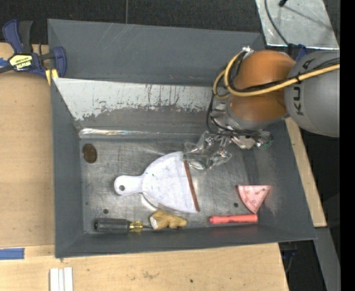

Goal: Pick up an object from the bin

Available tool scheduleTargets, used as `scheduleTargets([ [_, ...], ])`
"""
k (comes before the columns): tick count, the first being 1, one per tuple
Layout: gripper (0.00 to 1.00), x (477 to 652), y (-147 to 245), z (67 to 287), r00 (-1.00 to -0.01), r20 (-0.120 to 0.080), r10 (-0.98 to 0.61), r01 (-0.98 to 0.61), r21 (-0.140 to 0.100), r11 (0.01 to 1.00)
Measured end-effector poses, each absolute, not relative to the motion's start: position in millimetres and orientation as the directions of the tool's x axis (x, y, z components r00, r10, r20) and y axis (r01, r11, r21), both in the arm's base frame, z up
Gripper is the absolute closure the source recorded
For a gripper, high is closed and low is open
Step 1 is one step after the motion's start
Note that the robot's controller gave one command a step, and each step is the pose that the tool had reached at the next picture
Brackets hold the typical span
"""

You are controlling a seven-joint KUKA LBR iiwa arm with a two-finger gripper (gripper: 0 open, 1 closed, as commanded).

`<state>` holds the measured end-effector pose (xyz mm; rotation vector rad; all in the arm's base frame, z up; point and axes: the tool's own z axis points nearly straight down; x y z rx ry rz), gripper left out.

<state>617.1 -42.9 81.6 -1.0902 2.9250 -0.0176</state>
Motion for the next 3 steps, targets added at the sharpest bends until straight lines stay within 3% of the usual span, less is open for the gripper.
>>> scheduleTargets([
  [3,1.0,614.3,-41.5,112.3,-0.757,-0.001,-0.654,-0.654,0.0,0.757],
])
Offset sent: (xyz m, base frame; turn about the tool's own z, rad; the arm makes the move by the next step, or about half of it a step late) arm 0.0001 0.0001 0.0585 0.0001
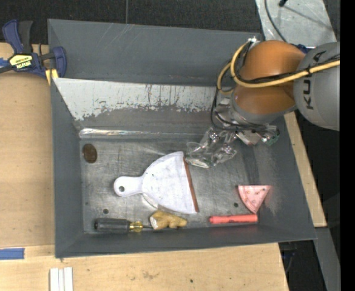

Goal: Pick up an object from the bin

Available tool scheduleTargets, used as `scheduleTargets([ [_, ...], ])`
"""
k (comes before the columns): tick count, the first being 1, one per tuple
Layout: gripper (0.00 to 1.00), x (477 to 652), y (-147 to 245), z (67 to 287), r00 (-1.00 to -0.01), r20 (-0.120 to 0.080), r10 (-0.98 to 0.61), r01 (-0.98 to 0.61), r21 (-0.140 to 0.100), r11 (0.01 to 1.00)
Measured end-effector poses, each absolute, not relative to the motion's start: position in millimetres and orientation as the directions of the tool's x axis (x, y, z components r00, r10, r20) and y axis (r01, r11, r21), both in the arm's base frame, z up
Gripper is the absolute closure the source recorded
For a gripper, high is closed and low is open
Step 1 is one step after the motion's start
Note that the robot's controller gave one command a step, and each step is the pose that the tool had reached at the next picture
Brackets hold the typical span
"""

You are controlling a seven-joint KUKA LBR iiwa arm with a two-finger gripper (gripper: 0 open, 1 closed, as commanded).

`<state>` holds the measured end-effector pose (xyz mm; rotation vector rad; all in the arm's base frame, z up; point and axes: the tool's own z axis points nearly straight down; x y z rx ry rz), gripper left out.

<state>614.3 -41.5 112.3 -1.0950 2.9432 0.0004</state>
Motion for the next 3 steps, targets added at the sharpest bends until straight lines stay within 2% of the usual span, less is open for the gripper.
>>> scheduleTargets([
  [3,1.0,615.7,-41.7,152.3,-0.758,-0.004,-0.652,-0.652,-0.003,0.758],
])
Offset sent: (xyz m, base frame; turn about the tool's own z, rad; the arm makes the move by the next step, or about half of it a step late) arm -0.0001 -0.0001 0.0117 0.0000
